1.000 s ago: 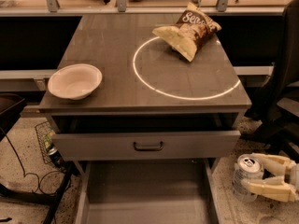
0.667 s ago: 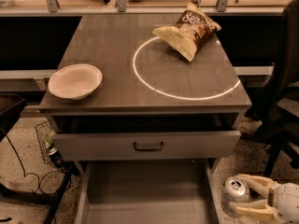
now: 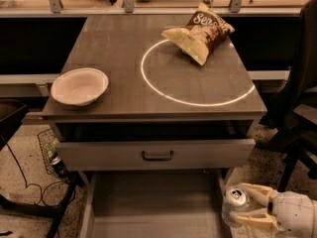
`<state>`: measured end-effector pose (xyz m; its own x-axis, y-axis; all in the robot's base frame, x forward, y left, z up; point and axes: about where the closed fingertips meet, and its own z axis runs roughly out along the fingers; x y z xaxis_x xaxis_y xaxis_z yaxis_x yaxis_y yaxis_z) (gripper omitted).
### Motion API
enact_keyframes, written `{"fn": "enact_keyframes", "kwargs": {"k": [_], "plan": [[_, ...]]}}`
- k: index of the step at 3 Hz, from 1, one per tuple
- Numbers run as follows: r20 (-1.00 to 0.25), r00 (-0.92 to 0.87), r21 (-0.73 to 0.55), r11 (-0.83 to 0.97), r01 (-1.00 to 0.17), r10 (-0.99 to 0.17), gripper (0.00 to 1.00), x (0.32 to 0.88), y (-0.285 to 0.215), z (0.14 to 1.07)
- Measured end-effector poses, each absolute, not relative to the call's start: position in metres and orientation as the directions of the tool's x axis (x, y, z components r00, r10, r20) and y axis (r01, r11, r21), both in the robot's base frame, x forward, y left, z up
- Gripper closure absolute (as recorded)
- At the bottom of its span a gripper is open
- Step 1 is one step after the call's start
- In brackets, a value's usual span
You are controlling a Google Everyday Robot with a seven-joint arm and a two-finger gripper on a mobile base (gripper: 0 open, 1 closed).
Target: Place 7up can into middle drawer
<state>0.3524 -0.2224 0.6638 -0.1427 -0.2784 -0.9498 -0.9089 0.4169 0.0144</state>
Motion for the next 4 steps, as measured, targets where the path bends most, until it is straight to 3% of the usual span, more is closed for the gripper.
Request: {"fn": "enact_keyframes", "kwargs": {"k": [2, 4], "plan": [[-0.976, -0.018, -0.032, 0.223, -0.974, -0.217, 1.0, 0.379, -0.144, 0.607], [-0.978, 0.058, -0.082, 0.113, -0.99, -0.199, 1.0, 0.391, -0.108, 0.552]]}}
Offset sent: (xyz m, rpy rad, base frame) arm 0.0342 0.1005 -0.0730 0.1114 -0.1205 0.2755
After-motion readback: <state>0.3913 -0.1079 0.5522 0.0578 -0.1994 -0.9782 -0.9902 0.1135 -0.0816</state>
